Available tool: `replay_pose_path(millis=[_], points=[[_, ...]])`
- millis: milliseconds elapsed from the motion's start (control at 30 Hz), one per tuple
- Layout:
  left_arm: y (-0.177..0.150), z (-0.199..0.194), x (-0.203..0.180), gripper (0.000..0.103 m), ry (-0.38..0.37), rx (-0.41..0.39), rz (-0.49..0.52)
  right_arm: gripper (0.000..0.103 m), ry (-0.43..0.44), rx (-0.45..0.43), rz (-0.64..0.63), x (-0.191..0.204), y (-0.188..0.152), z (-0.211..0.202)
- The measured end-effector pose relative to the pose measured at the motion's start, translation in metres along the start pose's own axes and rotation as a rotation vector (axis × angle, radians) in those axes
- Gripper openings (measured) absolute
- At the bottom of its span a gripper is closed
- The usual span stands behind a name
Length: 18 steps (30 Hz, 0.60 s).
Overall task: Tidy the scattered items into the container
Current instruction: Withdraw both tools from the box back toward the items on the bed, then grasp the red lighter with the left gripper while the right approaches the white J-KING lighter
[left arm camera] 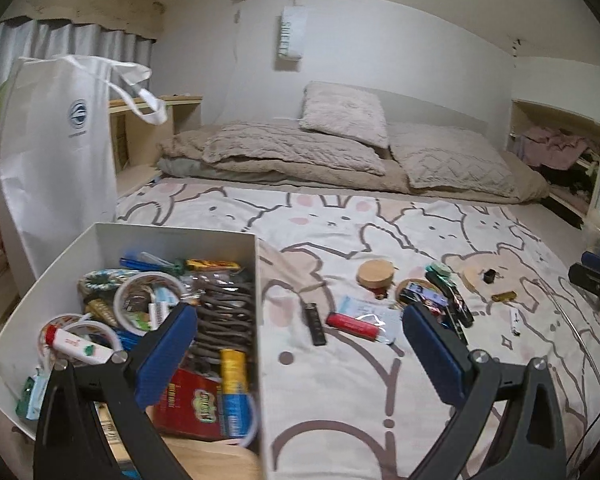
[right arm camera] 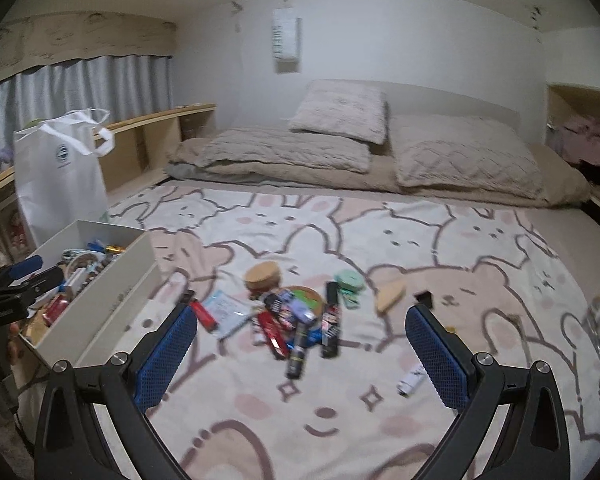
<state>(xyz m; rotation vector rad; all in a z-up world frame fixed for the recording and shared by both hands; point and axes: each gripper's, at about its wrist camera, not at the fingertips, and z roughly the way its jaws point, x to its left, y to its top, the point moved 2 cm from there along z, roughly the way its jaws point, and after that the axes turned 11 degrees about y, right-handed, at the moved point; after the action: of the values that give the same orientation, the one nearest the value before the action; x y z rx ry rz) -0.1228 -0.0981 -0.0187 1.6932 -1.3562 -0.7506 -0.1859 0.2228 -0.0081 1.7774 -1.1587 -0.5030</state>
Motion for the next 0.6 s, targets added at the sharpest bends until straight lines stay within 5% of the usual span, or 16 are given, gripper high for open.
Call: replay_pose_path(millis=[367,600], points=[[-0.018,-0.005,-0.055,0.103,-0.12,-0.005,0.084,0.103,-0.08,0.036,0.04,-0.044,-0.036,-0.005],[-0.039,0.006,-0.09,0.103,-0.263,0.071,0.124,0.103,-0.103,0.075,0.05,-0.062,-0.057,0.003]])
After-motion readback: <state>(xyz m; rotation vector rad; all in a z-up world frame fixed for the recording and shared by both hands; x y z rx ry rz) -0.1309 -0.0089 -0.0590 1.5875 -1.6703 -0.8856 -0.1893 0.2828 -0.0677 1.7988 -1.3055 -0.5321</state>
